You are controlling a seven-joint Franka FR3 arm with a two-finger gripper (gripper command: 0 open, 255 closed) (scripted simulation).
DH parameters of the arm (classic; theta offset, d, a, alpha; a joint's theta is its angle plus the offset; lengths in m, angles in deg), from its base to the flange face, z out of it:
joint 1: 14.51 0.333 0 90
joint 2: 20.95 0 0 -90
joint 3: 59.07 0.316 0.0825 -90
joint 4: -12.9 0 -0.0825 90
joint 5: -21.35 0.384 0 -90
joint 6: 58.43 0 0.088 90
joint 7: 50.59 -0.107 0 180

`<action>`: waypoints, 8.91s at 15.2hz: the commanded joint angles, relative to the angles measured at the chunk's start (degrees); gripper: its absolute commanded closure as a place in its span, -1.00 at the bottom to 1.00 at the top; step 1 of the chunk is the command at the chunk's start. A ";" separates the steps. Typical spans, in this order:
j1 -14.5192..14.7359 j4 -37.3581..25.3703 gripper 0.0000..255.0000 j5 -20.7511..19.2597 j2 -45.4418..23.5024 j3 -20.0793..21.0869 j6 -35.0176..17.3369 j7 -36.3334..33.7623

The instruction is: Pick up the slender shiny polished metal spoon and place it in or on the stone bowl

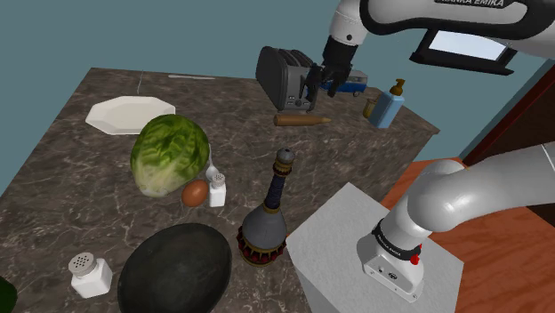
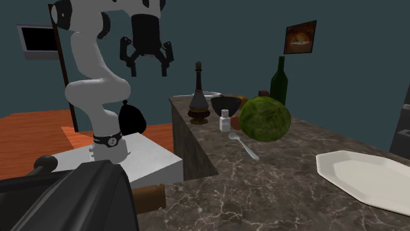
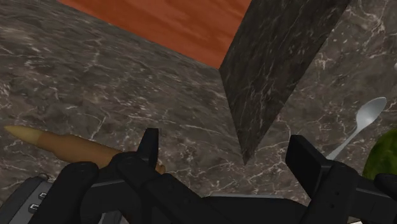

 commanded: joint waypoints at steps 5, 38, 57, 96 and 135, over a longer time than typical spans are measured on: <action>0.63 -1.95 -1.00 3.09 -10.04 4.11 -6.38 -7.89; 6.79 -32.12 -1.00 2.37 -60.32 10.61 -22.66 -33.62; 6.65 -33.29 1.00 2.64 -58.93 10.78 -20.13 -33.73; 11.85 -34.84 1.00 5.59 -43.83 15.75 -5.40 -44.81; 25.13 -20.64 1.00 3.63 -42.44 26.46 -20.98 -68.42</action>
